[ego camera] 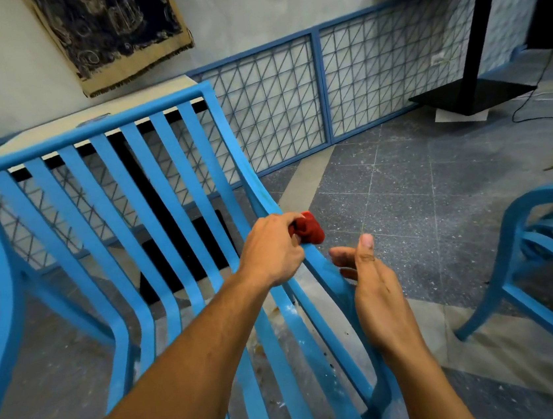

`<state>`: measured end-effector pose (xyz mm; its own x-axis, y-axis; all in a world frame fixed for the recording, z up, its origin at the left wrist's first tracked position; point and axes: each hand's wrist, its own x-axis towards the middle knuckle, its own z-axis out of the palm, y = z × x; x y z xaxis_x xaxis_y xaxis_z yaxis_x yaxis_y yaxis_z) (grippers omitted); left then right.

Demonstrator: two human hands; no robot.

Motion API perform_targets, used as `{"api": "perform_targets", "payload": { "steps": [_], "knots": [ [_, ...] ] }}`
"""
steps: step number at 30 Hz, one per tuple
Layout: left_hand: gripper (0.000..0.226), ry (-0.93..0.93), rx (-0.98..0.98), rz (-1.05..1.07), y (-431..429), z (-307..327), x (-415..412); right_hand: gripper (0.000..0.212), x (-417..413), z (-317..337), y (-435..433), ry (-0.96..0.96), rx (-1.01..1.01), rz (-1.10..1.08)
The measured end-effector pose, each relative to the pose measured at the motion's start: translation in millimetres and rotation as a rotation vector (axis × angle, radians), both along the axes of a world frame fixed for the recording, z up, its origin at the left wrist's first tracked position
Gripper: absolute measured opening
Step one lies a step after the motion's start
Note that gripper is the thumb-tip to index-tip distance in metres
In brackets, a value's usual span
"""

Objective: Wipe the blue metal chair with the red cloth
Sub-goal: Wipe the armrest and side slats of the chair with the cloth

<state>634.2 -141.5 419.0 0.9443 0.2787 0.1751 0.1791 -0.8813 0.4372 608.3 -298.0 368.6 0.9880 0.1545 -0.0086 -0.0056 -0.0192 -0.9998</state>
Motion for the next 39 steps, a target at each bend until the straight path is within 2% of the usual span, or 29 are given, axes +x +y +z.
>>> {"api": "perform_targets", "payload": {
  "steps": [4,8,12,13,15,17,20,23,26,29,31,35,39],
  "knots": [
    [0.033,-0.010,-0.008,-0.015,-9.7,-3.3,-12.0,0.072,-4.5,11.7,-1.5,0.094,0.180,-0.133],
    [0.036,0.012,-0.050,-0.037,-11.6,-3.4,-19.6,0.056,-1.2,23.5,4.0,0.079,0.197,-0.249],
    [0.040,0.016,-0.143,-0.031,-10.6,-2.7,-22.5,0.045,22.7,36.6,30.0,0.021,0.115,-0.319],
    [0.038,0.029,-0.232,-0.022,-7.1,-1.2,-21.1,0.044,28.8,39.4,38.2,-0.001,0.078,-0.316],
    [0.032,0.041,-0.527,-0.023,2.8,6.8,-21.5,0.046,35.2,43.2,51.7,-0.052,-0.009,-0.274],
    [0.035,0.032,-0.718,-0.009,16.6,13.1,-18.9,0.049,37.1,43.9,59.1,-0.097,-0.091,-0.213],
    [0.032,-0.049,-0.748,0.073,41.3,12.8,-1.3,0.049,38.1,41.4,61.0,-0.137,-0.226,-0.109],
    [0.034,-0.194,-0.780,0.188,61.4,17.3,26.3,0.057,44.0,36.5,61.4,-0.108,-0.279,-0.062],
    [0.035,-0.341,-0.687,0.249,77.1,32.0,56.8,0.058,53.1,31.6,60.9,-0.036,-0.309,-0.029],
    [0.038,-0.449,-0.522,0.312,90.9,45.7,89.0,0.032,59.2,27.5,59.7,-0.024,-0.410,0.029],
    [0.041,-0.474,-0.374,0.344,98.4,55.8,109.5,0.025,63.1,24.2,59.3,-0.040,-0.464,0.032],
    [0.048,-0.407,-0.031,0.299,110.9,66.9,131.3,0.026,60.6,22.4,60.7,-0.081,-0.486,0.029],
    [0.058,-0.202,0.127,0.253,118.2,47.8,134.1,0.038,59.6,23.1,61.2,-0.082,-0.427,0.001]
  ]
}}
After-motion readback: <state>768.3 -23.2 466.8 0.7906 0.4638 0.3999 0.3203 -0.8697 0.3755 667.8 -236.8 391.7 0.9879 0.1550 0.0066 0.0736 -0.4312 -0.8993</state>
